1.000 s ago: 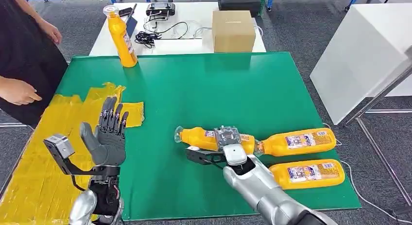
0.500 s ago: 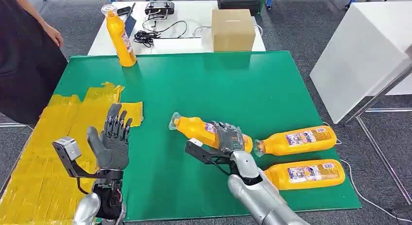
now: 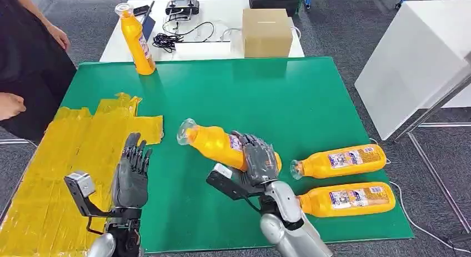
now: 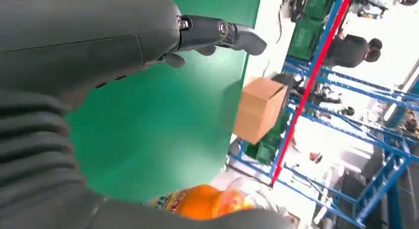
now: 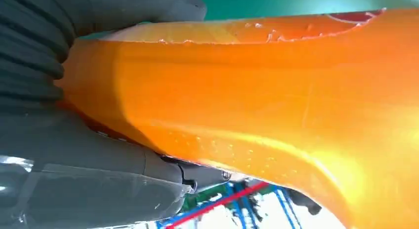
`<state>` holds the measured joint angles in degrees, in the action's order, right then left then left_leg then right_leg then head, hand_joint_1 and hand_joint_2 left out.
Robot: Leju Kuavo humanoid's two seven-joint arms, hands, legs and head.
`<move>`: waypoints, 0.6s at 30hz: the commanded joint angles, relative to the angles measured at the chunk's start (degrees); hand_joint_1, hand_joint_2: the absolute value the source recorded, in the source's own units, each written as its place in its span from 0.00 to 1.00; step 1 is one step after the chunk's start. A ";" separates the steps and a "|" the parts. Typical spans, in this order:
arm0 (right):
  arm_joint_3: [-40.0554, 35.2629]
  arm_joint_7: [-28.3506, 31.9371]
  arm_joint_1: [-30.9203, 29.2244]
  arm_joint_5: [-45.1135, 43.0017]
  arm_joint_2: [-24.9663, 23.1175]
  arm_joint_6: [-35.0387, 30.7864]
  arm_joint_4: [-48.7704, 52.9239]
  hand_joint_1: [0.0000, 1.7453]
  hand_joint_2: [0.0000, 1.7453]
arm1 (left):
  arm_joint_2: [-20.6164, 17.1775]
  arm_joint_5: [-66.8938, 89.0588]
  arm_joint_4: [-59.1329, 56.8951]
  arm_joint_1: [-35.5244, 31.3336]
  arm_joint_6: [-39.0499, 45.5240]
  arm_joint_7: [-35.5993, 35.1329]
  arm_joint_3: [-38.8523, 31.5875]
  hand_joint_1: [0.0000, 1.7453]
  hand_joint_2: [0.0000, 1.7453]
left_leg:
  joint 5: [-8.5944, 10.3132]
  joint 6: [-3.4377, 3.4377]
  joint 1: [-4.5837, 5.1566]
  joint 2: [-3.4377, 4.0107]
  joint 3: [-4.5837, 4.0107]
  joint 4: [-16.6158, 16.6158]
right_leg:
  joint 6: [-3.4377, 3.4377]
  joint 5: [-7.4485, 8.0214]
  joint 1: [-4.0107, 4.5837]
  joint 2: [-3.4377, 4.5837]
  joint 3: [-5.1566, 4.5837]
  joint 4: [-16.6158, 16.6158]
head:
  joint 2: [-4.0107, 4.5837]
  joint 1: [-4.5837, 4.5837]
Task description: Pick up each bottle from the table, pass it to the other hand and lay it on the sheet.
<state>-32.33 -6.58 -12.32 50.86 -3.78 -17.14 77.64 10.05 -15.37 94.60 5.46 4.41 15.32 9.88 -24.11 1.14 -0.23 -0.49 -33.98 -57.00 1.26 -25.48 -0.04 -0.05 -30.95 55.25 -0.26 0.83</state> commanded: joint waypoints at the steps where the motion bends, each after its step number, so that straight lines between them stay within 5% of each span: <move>1: -4.76 -0.50 -0.94 0.24 1.45 0.39 3.30 1.00 1.00 | -0.49 -0.77 -0.47 0.19 -0.99 0.05 -1.16 0.00 1.00 | -0.08 -0.05 -0.03 0.04 0.17 0.02 | 0.00 -0.06 0.03 0.02 0.17 -0.05 | 0.00 -0.02; 18: -7.85 -0.15 -6.92 -3.88 -2.33 2.25 -4.74 1.00 1.00 | -1.41 -13.84 -3.22 -0.15 -17.99 -1.86 -1.13 0.00 1.00 | -0.04 -0.04 -0.01 0.10 0.19 0.08 | 0.00 -0.01 0.01 0.09 0.17 -0.08 | 0.00 0.00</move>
<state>-38.12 -6.95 -14.85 48.09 -5.09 -15.43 78.82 9.95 -27.42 95.39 6.71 -10.40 13.99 9.29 -24.11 1.14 -0.23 -0.51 -33.99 -57.00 1.26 -25.48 -0.03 -0.05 -30.95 55.25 -0.26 0.83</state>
